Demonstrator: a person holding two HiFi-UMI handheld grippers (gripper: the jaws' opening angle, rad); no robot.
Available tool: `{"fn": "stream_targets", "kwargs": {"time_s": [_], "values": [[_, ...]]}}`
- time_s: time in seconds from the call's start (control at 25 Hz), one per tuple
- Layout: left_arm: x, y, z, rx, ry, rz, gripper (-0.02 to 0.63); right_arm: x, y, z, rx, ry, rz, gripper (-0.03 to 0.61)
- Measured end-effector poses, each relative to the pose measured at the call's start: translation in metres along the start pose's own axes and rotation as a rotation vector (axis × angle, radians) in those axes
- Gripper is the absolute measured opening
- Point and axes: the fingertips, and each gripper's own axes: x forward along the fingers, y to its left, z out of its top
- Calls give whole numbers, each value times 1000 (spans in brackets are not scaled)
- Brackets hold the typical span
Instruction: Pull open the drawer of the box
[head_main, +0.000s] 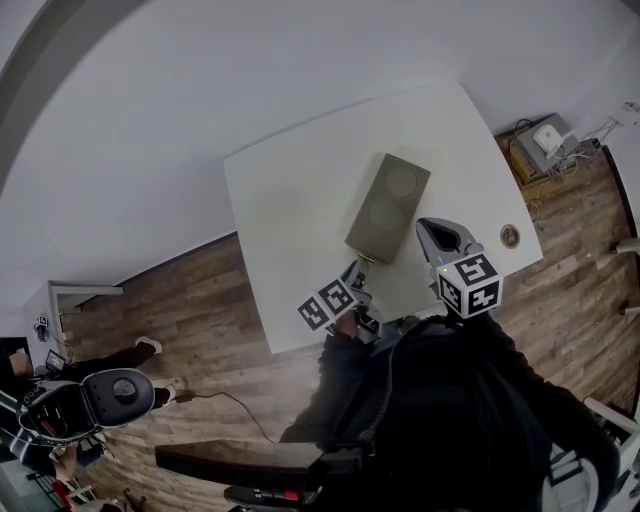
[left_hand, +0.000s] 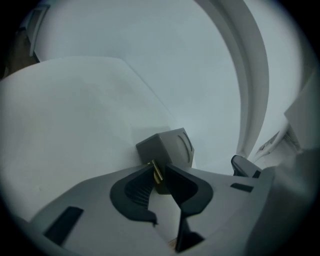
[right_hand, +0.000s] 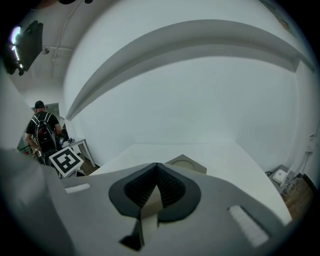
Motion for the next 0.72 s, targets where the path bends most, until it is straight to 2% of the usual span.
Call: {"fn": "stream_targets", "kwargs": {"time_s": [0.36, 0.72], "values": [[20, 13, -2, -62, 21, 37, 55, 24, 9, -21, -38, 89, 63, -6], [22, 14, -2, -98, 26, 15, 55, 40, 15, -29, -48, 123, 99, -6]]}}
